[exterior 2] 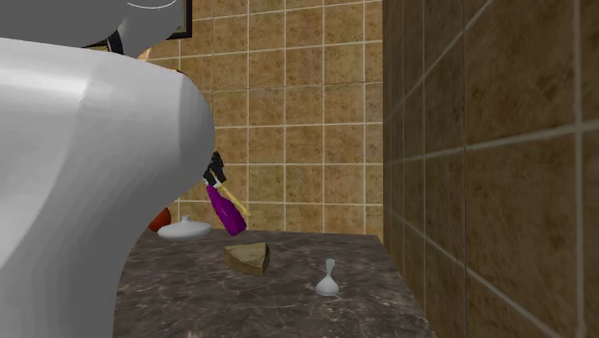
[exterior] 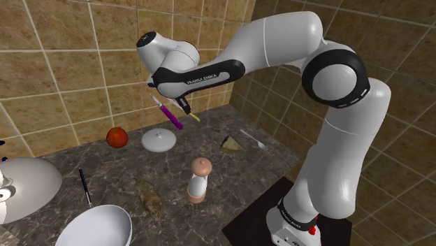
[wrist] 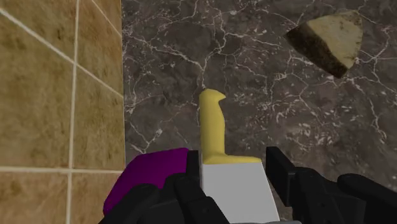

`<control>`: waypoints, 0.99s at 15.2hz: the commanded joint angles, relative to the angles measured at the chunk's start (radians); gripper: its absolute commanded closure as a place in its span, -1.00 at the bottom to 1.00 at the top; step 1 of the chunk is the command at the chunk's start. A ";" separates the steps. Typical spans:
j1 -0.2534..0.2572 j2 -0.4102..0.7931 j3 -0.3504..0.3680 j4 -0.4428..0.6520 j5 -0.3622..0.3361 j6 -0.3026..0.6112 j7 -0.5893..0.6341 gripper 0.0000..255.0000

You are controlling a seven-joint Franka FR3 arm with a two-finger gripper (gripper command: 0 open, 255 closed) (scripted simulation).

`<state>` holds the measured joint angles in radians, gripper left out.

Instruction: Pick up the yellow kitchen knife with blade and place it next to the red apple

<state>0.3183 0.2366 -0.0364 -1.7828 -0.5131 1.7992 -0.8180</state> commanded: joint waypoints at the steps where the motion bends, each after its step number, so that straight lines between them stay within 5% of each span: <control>1: 0.026 0.017 0.018 0.028 0.009 -0.030 0.032 1.00; 15: 0.223 0.224 0.124 0.353 0.061 -0.265 0.236 1.00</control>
<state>0.5239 0.4398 0.0807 -1.4611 -0.4560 1.5539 -0.5989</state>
